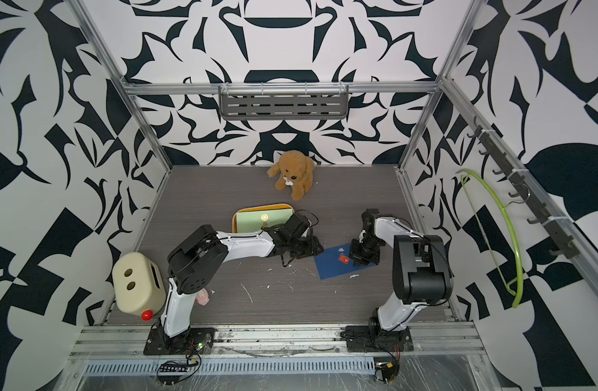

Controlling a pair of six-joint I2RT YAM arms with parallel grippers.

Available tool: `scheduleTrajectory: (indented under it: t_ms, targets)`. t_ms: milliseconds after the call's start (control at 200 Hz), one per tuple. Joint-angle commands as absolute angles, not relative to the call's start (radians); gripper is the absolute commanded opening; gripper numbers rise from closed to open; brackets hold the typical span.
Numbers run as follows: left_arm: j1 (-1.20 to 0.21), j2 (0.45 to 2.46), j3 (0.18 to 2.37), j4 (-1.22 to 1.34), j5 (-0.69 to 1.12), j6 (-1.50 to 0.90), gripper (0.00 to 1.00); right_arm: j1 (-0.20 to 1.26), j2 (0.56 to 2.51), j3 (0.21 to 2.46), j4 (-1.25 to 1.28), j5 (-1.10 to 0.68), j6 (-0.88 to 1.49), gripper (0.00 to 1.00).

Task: Put the sealed envelopes into the storage box
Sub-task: Pick up the envelope from the center of the board.

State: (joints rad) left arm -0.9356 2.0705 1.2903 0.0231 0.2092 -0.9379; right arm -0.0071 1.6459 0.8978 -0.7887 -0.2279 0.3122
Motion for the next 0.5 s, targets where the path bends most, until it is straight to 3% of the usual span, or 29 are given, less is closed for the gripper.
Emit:
scheduleTrajectory:
  t_ms: [0,290,495]
  targets:
    - [-0.93,2.078,1.249,0.047,0.247,-0.948,0.51,-0.003,1.685,0.865,-0.802,-0.242,0.315,0.0]
    - [-0.93,2.068,1.404,-0.219,0.127,-0.768,0.51,0.001,1.655,0.868,-0.812,-0.273,0.294,0.0]
    - [-0.93,2.082,1.451,-0.309,0.096,-0.684,0.51,0.089,1.629,0.867,-0.838,-0.302,0.284,0.0]
